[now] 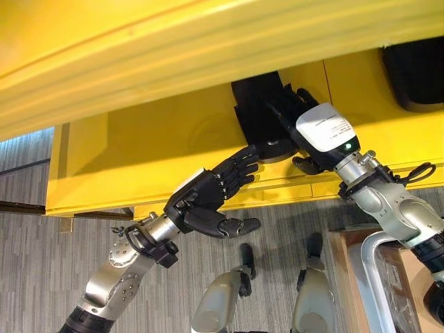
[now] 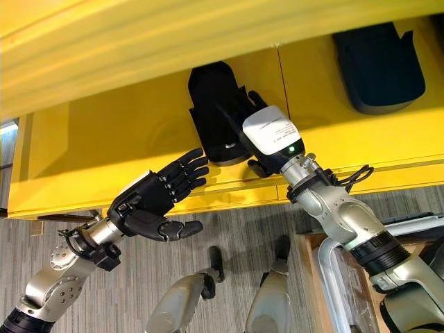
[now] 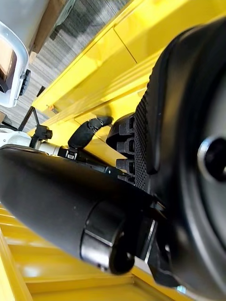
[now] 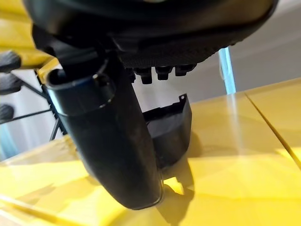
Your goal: Move parts from the plastic box to the shelf.
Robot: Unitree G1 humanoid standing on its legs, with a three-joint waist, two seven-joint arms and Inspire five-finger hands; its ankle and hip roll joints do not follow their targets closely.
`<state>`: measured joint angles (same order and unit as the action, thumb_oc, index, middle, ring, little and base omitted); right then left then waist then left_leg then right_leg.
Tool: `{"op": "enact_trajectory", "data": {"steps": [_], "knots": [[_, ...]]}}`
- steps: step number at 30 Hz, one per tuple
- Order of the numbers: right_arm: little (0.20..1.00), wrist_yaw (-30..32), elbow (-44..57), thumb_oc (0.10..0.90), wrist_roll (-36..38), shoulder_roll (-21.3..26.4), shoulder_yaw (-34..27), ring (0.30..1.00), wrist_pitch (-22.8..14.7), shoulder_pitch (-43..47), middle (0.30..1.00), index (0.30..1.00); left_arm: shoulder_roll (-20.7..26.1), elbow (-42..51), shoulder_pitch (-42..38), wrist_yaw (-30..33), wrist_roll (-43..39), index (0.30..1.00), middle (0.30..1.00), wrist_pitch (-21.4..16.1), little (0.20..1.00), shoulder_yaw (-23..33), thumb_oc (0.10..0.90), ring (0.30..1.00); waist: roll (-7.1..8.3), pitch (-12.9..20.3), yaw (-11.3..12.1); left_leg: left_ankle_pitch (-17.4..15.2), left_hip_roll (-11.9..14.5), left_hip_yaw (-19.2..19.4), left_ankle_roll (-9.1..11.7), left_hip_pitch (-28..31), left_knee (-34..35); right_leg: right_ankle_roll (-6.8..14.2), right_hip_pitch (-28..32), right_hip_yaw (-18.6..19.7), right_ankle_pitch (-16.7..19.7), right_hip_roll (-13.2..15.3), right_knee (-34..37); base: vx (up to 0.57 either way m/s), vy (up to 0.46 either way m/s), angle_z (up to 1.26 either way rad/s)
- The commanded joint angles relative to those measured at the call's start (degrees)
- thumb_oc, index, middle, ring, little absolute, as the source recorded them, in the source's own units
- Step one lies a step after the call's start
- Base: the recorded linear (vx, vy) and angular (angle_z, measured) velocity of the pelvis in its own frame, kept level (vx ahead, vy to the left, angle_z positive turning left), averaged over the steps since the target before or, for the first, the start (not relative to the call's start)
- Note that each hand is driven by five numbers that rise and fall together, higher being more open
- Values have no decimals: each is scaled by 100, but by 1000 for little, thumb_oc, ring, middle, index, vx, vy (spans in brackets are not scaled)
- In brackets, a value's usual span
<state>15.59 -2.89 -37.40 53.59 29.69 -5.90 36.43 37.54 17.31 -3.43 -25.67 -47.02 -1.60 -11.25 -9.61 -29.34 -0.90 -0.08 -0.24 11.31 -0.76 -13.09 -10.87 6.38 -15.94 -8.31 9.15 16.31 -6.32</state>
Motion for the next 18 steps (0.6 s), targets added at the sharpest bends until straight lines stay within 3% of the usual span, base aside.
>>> {"op": "enact_trajectory", "data": {"steps": [1, 6, 18], "knots": [[1000, 629, 65, 900, -213, -32, -134, 1000, 138, 1011, 1000, 1000, 228, 542, -150, -178, -344, 1000, 1000, -536, 1000, 112, 900, 1000, -115, 17, 264, -587, -147, -216, -131, -78, -321, -57, 70, -31, -1341, -17, -1201, 0, 0, 0], [1000, 892, -54, 900, -300, -252, -145, 1000, 316, 1153, 1000, 1000, 167, 538, -268, -152, -321, 1000, 1000, -504, 1000, 54, 900, 1000, -179, -37, 265, -570, -171, -223, -134, -135, -336, -91, -20, -6, -1368, -28, -1281, 0, 0, 0], [1000, 826, -179, 900, -364, -431, -31, 1000, 506, 1373, 1000, 1000, 45, 549, -364, -145, -262, 1000, 1000, -433, 1000, -37, 900, 1000, -262, -38, 271, -583, -196, -220, -132, -137, -375, -119, -66, 15, -1402, -2, -1369, 0, 0, 0]]}}
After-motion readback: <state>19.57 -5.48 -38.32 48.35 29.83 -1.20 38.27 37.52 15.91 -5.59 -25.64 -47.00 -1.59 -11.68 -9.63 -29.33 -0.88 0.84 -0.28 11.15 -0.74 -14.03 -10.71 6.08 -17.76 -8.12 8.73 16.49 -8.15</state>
